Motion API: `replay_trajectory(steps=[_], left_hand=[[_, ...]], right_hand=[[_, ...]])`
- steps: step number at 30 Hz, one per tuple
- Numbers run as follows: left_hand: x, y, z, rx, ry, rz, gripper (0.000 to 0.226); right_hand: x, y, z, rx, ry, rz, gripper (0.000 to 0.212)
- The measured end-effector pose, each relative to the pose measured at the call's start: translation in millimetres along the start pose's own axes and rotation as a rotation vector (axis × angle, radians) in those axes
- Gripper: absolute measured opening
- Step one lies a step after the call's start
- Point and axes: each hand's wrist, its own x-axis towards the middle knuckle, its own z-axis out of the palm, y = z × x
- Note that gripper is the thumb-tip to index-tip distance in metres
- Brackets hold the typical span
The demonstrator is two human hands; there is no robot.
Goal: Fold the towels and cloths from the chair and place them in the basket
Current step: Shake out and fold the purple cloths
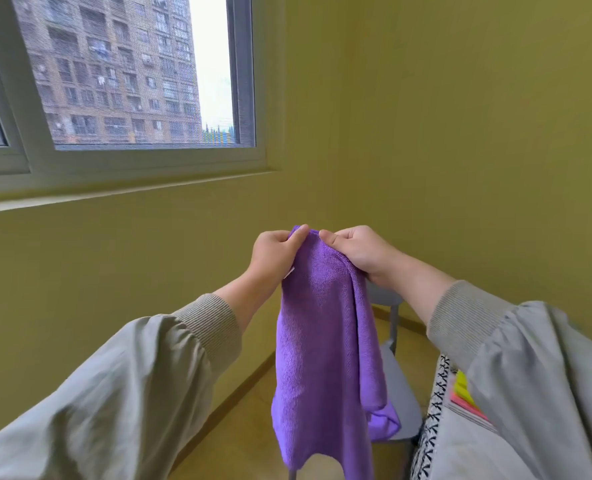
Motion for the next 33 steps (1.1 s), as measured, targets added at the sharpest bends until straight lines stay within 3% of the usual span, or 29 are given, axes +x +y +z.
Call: replay_trajectory(steps=[3,6,9,13,21,24,28,33], left_hand=[[2,4,-3,0.139,0.126,0.120,0.051],[5,7,-4,0.134,0.191,0.146,0.055],[4,11,-2,0.164,0.240,0.169,0.056],[6,14,-8,0.199,0.314,0.174,0.054],[14,6,-36,0.204,0.485,0.069,0.051],[21,-5,-44,0.141,0.554,-0.025,0.049],[24,-17,-49,-0.006,0.610,-0.127,0.046],[27,-22,-43,-0.056,0.557,-0.210,0.038]], right_hand=[[-1,-3,-5,-0.090,-0.015,0.000,0.035],[-5,-7,-11,-0.106,-0.171,0.094,0.015],[-6,-7,-13,-0.269,-0.262,0.225,0.014],[-2,6,-14,-0.633,-0.113,0.235,0.005],[5,20,-30,-0.768,0.133,0.227,0.016],[7,26,-44,-0.677,0.288,0.265,0.013],[7,29,-62,-0.529,0.479,0.289,0.037],[5,30,-64,0.127,0.542,0.137,0.023]])
